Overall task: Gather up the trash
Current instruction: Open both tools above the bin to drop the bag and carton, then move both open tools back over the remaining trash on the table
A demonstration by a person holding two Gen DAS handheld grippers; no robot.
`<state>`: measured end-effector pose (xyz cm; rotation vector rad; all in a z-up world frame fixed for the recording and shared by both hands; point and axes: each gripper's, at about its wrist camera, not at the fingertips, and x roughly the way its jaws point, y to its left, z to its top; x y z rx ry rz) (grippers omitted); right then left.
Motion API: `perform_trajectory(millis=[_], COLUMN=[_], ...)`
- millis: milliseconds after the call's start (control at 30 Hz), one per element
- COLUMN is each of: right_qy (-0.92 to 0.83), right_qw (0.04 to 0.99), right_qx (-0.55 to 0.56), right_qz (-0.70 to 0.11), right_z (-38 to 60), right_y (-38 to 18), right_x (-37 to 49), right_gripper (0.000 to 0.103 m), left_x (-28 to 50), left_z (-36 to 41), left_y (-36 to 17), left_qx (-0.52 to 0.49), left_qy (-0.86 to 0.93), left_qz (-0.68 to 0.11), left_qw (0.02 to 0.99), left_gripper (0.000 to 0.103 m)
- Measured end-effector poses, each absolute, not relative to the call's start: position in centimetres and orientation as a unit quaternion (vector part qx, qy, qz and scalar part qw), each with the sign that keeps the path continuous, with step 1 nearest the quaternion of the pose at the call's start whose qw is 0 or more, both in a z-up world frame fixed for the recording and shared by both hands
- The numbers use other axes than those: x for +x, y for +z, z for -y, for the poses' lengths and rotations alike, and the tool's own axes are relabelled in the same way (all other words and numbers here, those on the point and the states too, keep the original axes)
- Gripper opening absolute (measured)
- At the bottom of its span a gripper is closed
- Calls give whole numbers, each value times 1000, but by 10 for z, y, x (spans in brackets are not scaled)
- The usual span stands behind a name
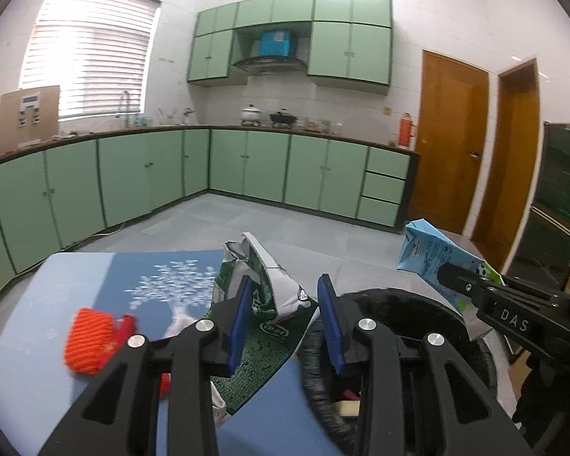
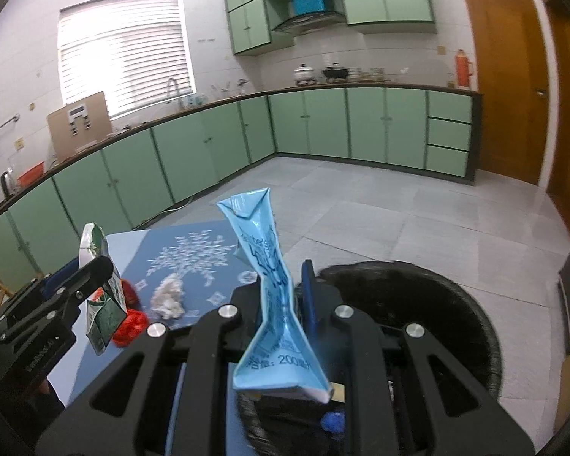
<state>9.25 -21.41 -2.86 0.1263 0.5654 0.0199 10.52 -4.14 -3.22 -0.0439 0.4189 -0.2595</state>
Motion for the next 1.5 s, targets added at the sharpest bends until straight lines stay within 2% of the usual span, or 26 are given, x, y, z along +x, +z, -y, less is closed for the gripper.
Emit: perform_trajectory(millis=[500,900,1000,1033,1067,1133,1200,1267,1367,1500], right_qy=[-87,-106,-104,-108,-112,-124,-132,-138,-154,-153], right_qw=[947,933,930,928,927,923,922,922,926,930], right_qx=[84,93,94,91,89,84,80,82,85,88], right_qz=[-297,-332,-340,-345,-347,-353,-354,-353,-334,-322], right_z=[319,349,351,352,354,353,353,354,351,348], right_y=[-66,-114,-121,-125,-127,-130,-132,-135,-130,-123], right_x=[59,67,73,75,75,80,82,80,73,71], right_gripper=[15,16,19,23,41,59,62,78,91,94], left_x=[128,151,156,158,159,159,159,159,156,151], left_z=[160,188,190,189,188,184,179,172,158,132], left_y=[-58,-82,-88,-89,-90,-89,-89,-87,-83,-76], left_qx=[-8,2,-2,-5,-9,-13,-16,-17,-18,-13], left_qy=[-226,-234,-244,-247,-249,-244,-244,-238,-223,-201], left_qz=[-239,-266,-280,-284,-288,-284,-285,-282,-274,-265], left_qw=[944,935,928,926,925,927,927,929,935,943], left_gripper=[35,35,35,42,55,62,62,62,67,68])
